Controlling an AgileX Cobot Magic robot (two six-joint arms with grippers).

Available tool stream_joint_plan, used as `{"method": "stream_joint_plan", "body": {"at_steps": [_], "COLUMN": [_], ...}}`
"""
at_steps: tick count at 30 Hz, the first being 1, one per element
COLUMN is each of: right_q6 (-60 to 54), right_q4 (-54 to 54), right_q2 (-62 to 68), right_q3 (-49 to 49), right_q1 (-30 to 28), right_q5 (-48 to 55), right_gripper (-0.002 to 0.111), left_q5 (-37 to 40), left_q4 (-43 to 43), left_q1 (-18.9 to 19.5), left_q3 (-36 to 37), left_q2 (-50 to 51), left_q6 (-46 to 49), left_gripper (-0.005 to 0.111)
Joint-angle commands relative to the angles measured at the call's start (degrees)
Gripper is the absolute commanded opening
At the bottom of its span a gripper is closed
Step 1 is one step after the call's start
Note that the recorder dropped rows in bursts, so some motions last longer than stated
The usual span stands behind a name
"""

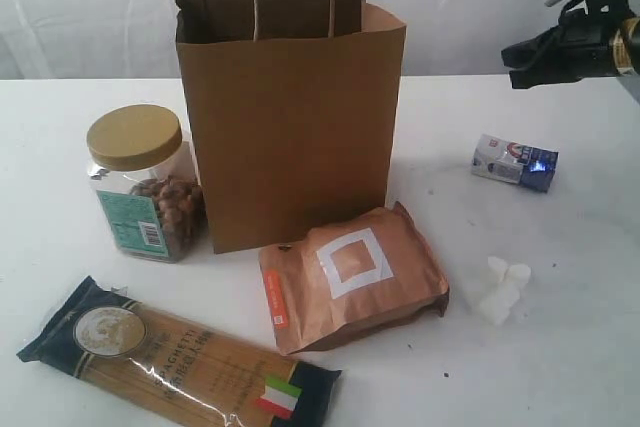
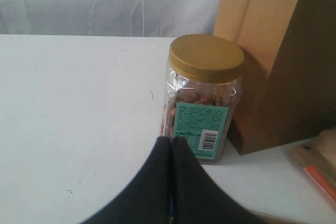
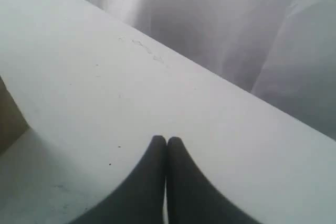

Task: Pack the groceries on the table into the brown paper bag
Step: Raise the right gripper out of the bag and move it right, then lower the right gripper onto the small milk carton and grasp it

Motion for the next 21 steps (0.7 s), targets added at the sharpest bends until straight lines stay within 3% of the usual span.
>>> {"method": "stream_joint_plan", "body": {"at_steps": [1, 5, 15, 19, 21], "right_q6": [1.72, 1.99, 4.39, -9.53, -24.06], "right_q4": [-2.17, -2.17, -2.17, -2.17, -2.17], "right_q2": [0.95, 1.08, 1.55, 2.2, 2.45], "right_q3": [-1.17, -1.17, -1.17, -1.17, -1.17], "right_q1": [-0.76, -0.76, -0.76, -0.76, -0.76], "right_q5": [-0.33, 6.93, 5.46, 7.09, 9.43], "right_gripper": [0.0, 0.0, 0.0, 0.0, 0.0], "left_q5": [0.36, 0.36, 0.36, 0.36, 0.36], "left_q4": [-0.67, -0.67, -0.67, -0.67, -0.67], "left_q1": [-0.44, -0.44, -0.44, -0.44, -0.44], "left_q3": [0.24, 0.24, 0.24, 0.24, 0.24], "left_q2": [-0.37, -0.37, -0.37, -0.37, -0.37], "left_q6": [-0.1, -0.1, -0.1, -0.1, -0.1], "left_gripper": [0.0, 0.0, 0.0, 0.0, 0.0]}}
